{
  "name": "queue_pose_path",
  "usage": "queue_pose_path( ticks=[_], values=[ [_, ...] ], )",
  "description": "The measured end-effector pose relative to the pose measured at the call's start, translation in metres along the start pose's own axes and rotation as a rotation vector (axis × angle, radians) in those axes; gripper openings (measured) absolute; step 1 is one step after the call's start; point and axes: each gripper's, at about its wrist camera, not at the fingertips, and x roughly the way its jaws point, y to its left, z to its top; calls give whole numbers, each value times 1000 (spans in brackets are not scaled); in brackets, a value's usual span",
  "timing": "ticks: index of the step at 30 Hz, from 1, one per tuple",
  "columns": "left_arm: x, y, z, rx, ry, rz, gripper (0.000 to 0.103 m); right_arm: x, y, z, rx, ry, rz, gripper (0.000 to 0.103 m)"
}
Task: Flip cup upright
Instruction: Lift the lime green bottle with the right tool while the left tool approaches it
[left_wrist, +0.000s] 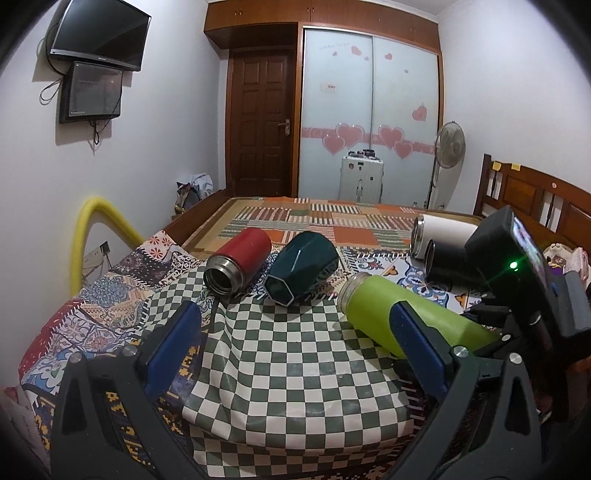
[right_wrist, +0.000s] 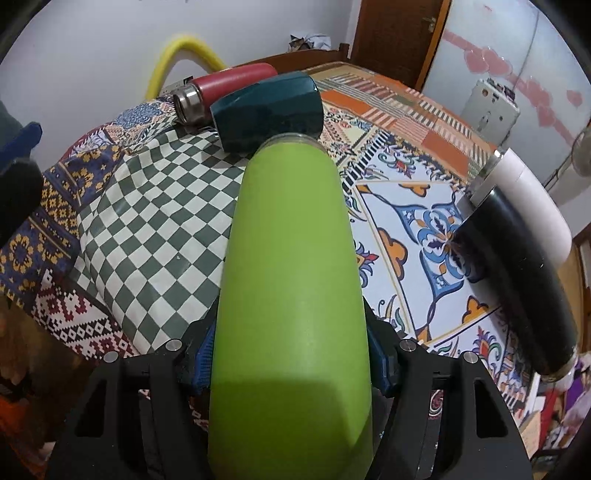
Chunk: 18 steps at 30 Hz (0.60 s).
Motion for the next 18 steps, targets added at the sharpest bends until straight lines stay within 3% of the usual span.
queue_pose_path(
  ticks=[6,18],
  values=[
    [10,-10,4,14,27,6,103,-12,3,-5,-32,-47,-15,63],
    [42,-48,23,30,159,-61,103,-80,-23,-34,30,-257,-14,64]
  ],
)
